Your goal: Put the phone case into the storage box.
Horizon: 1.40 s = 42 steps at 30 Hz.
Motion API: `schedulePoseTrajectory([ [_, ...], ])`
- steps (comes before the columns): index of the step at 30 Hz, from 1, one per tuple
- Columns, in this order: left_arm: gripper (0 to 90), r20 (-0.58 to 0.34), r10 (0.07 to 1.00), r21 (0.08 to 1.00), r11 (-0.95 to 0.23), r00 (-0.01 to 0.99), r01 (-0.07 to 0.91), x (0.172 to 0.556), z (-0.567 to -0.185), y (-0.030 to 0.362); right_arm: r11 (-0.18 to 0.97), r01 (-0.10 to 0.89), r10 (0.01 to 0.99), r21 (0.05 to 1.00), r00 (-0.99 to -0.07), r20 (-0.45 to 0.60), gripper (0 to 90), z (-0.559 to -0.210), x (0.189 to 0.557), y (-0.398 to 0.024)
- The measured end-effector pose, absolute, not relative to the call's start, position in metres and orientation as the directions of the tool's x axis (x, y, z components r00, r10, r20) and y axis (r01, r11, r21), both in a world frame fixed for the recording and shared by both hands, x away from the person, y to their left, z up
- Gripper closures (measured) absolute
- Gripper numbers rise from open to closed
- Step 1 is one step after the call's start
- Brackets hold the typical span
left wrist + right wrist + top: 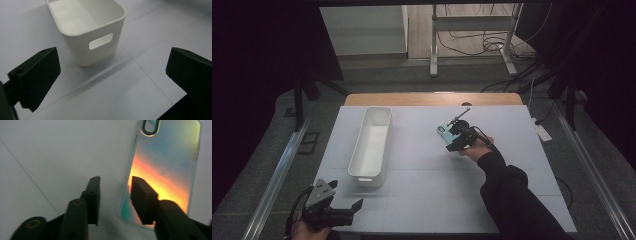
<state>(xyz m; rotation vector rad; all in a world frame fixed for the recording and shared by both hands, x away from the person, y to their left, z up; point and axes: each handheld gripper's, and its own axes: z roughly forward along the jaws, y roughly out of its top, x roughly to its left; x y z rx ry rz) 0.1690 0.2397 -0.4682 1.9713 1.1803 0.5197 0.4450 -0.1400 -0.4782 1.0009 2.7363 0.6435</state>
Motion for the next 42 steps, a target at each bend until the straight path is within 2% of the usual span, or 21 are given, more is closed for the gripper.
schedulePoseTrajectory([
  [2, 0.3, -0.039, 0.872, 0.781, -0.278, 0.489, 0.56, 0.169, -0.468, 0.24, 0.678, 0.583, 0.655, 0.449, -0.755, -0.009, 48.1, -0.477, 0.446, -0.14],
  [5, 0.4, -0.039, 0.872, 0.781, -0.279, 0.489, 0.56, 0.169, -0.468, 0.24, 0.674, 0.58, 0.658, 0.458, -0.752, -0.017, 43.1, -0.475, 0.447, -0.14],
  [11, 0.3, -0.039, 0.871, 0.781, -0.279, 0.489, 0.559, 0.169, -0.468, 0.24, 0.659, 0.58, 0.669, 0.479, -0.743, -0.02, 19.9, -0.473, 0.45, -0.139],
  [15, 0.3, -0.04, 0.871, 0.781, -0.278, 0.489, 0.559, 0.169, -0.468, 0.24, 0.635, 0.588, 0.679, 0.501, -0.734, 0.001, 8.1, -0.474, 0.453, -0.14],
  [20, 0.4, -0.039, 0.871, 0.78, -0.28, 0.49, 0.56, 0.169, -0.468, 0.24, 0.627, 0.586, 0.686, 0.514, -0.727, -0.008, 0.1, -0.478, 0.456, -0.143],
  [42, 0.4, -0.045, 0.871, 0.779, -0.275, 0.488, 0.563, 0.17, -0.468, 0.24, 0.63, 0.63, 0.719, 0.453, -0.694, -0.034, 0.0, -0.479, 0.475, -0.153],
])
